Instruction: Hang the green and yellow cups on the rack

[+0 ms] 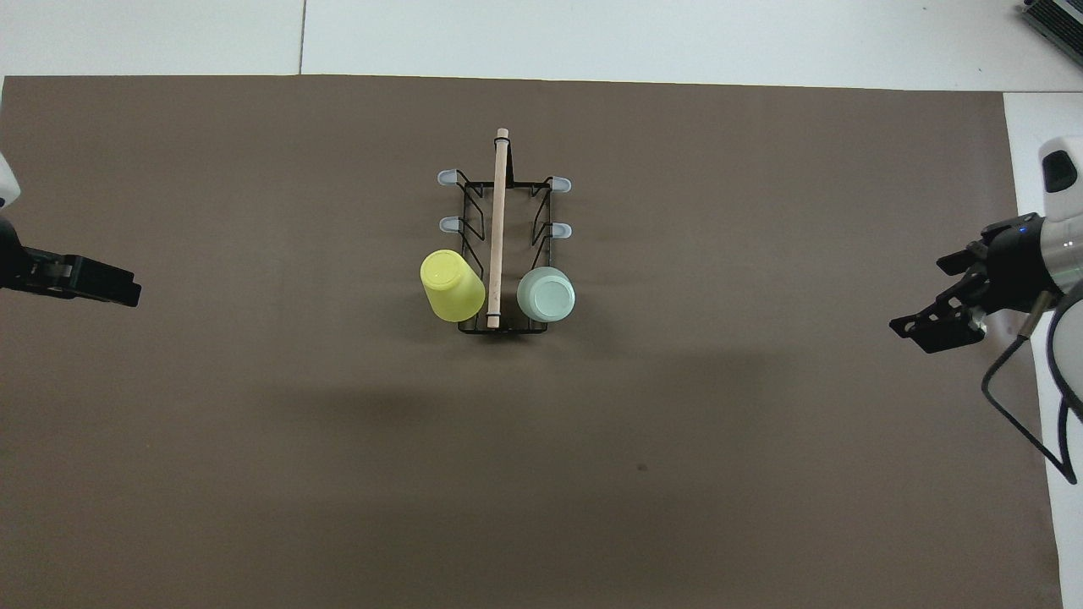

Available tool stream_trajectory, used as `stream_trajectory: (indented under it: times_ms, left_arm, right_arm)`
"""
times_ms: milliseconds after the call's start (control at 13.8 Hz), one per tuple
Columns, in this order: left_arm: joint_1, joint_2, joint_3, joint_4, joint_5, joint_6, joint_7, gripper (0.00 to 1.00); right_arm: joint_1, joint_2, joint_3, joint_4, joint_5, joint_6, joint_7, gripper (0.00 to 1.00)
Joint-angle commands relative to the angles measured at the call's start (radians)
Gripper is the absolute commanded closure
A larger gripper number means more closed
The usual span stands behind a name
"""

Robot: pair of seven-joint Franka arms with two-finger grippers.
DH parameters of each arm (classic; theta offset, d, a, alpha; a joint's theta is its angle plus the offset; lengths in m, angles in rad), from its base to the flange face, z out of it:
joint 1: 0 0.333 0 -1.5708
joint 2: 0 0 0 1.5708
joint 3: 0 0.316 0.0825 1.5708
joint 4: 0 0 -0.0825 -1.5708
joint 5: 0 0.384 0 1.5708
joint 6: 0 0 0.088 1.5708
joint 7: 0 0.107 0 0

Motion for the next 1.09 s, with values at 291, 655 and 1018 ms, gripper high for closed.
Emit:
stream_trajectory:
  times_ms: [291, 655, 1018]
  left_arm:
    - [0.020, -0.001, -0.006, 0.004, -0.009, -0.004, 0.021, 0.00]
    - [0.020, -0.001, -0.004, 0.001, -0.009, 0.002, 0.024, 0.00]
    - [0.020, -0.002, -0.003, -0.002, -0.010, 0.005, 0.024, 0.00]
  right_arm:
    - [0.015, 0.005, 0.014, 0.033, -0.038, 0.003, 0.410, 0.00]
    - [0.025, 0.024, 0.018, 0.059, -0.075, -0.013, 0.439, 0.00]
    - [0.042, 0.025, 0.018, 0.101, -0.115, -0.073, 0.532, 0.00]
